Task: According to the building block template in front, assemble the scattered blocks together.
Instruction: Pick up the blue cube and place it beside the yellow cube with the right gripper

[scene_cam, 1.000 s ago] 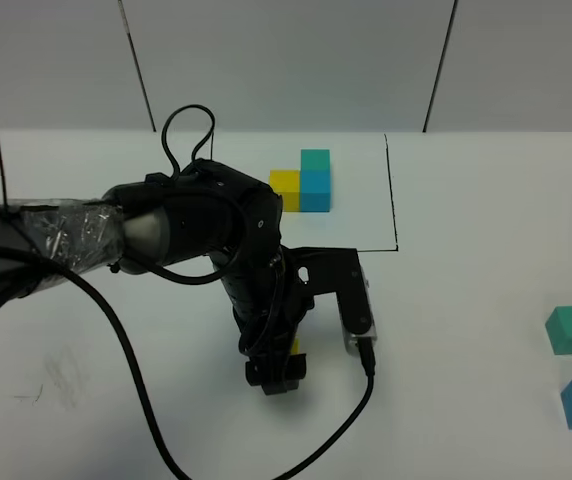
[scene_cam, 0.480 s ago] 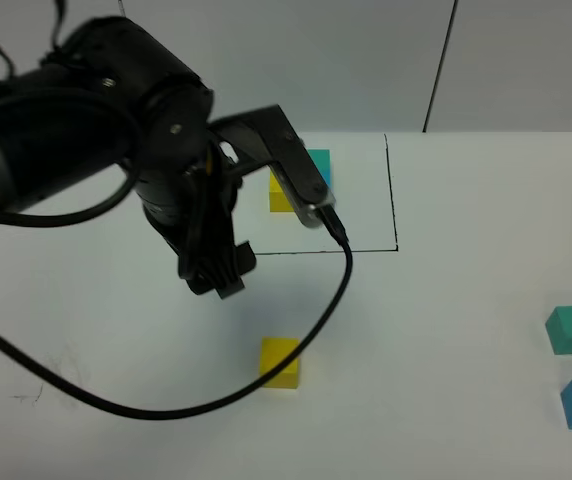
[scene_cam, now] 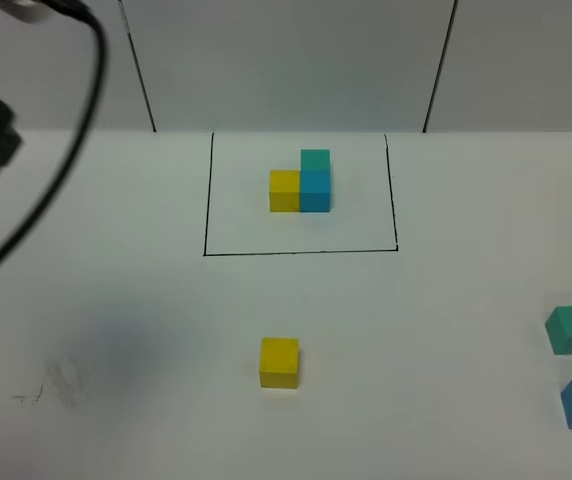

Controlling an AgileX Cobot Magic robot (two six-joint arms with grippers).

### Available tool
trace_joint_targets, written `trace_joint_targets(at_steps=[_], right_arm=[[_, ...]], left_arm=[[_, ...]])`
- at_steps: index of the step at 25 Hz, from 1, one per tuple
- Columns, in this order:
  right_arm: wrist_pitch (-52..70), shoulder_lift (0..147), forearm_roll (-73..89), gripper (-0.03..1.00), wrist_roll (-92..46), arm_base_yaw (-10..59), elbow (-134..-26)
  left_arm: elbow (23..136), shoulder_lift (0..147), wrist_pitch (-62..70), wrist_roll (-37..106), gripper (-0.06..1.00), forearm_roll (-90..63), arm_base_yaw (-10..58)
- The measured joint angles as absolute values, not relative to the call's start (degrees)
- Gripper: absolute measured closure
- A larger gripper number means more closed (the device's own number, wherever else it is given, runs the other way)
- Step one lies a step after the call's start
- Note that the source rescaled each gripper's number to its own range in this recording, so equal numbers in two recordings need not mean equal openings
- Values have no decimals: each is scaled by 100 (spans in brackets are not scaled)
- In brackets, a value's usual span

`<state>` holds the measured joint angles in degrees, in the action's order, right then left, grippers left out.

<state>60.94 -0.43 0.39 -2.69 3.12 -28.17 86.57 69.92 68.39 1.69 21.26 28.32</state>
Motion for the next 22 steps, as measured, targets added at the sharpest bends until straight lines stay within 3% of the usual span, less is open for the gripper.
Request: trace_joint_targets(at_steps=[6, 12, 22], right_arm=[[6094, -43, 39, 30, -269, 312, -2817], [6094, -43, 39, 30, -269, 312, -2817], [6094, -43, 39, 30, -269, 312, -2817]], left_arm=[[8662, 5330, 6839, -51, -6, 2505, 2311], [8668, 3824, 6841, -147, -6, 2375, 2278], [8046, 2460, 6846, -43, -6, 1307, 2017]])
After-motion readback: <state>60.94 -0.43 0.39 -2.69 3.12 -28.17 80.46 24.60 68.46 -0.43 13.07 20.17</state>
